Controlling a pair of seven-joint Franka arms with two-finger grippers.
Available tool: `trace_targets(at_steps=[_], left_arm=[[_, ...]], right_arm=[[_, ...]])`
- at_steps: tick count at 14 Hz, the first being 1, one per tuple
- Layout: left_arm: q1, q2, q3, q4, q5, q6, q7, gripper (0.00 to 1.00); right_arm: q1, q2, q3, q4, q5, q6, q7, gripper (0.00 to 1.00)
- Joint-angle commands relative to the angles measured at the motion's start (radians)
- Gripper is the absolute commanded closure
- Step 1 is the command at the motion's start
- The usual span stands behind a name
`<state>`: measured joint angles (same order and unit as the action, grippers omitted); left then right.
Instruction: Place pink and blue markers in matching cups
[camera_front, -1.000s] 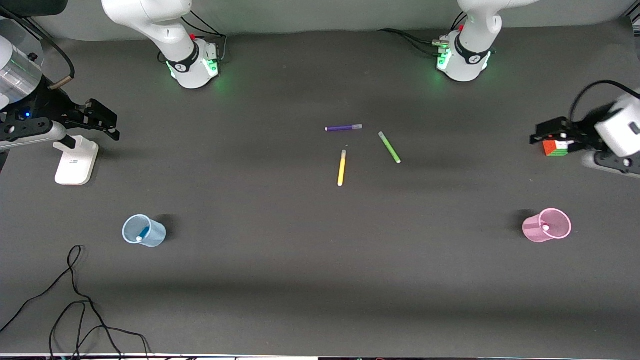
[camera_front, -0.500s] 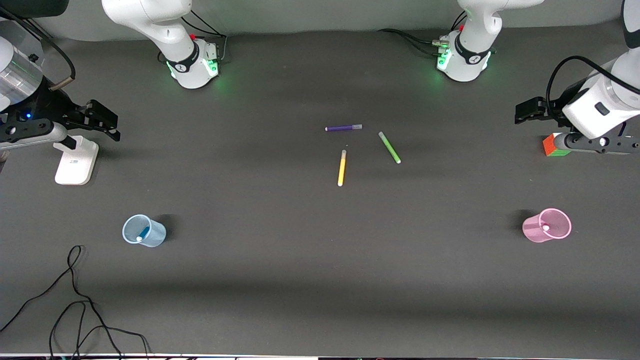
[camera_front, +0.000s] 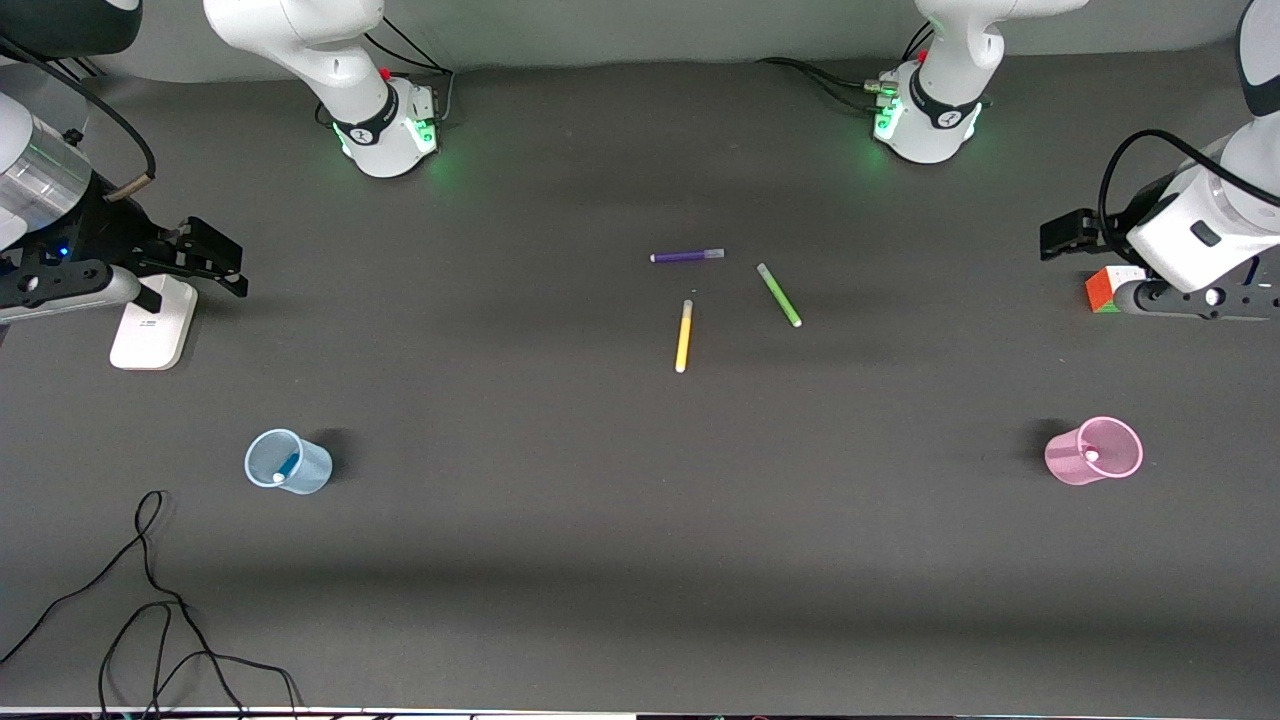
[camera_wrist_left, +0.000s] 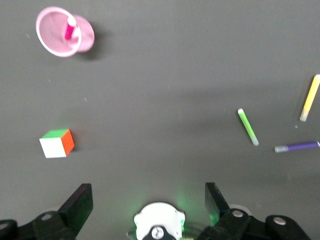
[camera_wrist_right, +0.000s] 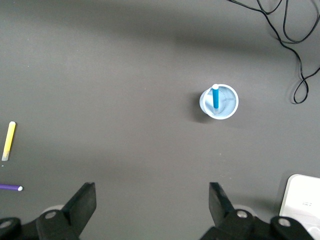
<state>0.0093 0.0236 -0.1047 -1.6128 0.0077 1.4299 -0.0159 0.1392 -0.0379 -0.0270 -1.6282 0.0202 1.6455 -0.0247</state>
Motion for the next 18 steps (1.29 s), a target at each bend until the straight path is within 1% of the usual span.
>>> trace_targets(at_steps=[1,2,6,18], left_arm=[[-0.129,-0.005,0.11,0.005,0.034,0.044,-0.006,0.0],[-0.143,-0.004,0.138,0.004,0.032,0.052,-0.001,0.0],[-0.135,-0.025,0.138,-0.036,0.028,0.089,0.02,0.0],[-0.137,-0.019,0.142,-0.036,0.018,0.087,0.02,0.0]], right_arm=[[-0.001,0.015,0.004,0.033,0.018,-0.016,0.025,0.0],[-0.003,0.015,0.004,0.033,0.018,-0.016,0.023,0.0],[-0.003,0.013,0.002,0.027,0.018,-0.023,0.023,0.0],[-0.006,0.029,0.001,0.033,0.018,-0.021,0.017,0.0]])
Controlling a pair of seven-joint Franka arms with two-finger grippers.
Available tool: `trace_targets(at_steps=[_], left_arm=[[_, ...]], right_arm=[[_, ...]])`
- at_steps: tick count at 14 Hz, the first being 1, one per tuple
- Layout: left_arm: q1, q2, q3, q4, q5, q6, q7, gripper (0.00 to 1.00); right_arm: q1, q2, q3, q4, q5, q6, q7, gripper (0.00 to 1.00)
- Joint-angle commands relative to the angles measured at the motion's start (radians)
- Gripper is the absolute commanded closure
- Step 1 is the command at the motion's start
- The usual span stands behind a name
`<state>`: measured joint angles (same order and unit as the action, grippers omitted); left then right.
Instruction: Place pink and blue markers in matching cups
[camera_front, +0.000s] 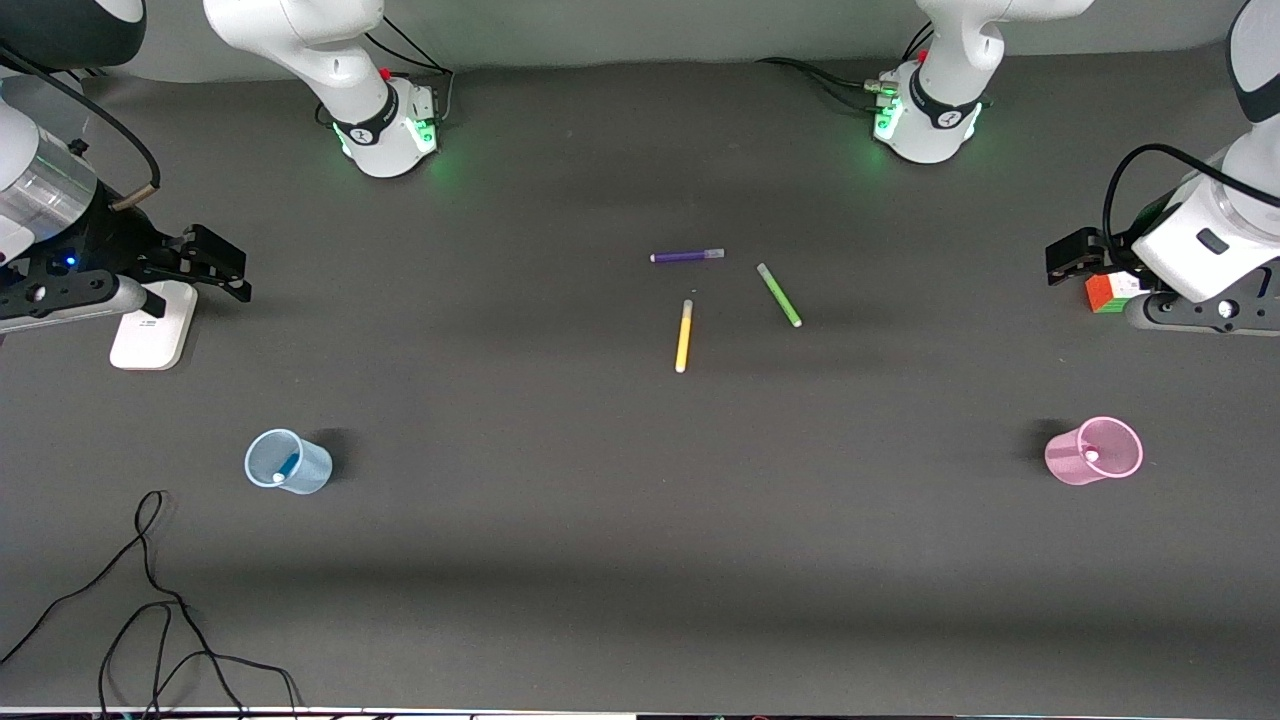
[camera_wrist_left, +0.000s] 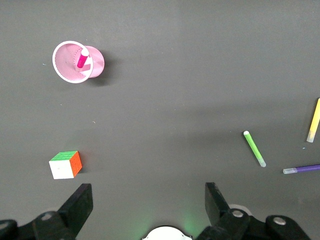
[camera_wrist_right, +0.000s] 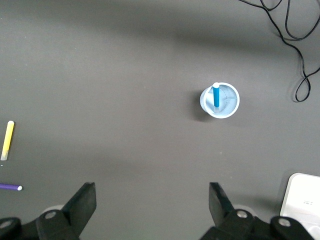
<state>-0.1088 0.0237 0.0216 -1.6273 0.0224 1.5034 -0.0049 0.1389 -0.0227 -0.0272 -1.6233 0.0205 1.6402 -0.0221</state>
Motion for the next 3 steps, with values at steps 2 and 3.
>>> trace_targets(at_steps=[2,3], left_arm=[[-0.019,-0.019,0.017,-0.022,0.004,0.008,0.009,0.0],[-0.019,-0.019,0.017,-0.022,0.004,0.006,0.009,0.0]], right_arm=[[-0.005,0.012,0.0,0.028,0.018,-0.016,0.013,0.0],[-0.005,0.013,-0.002,0.028,0.018,-0.016,0.013,0.0]])
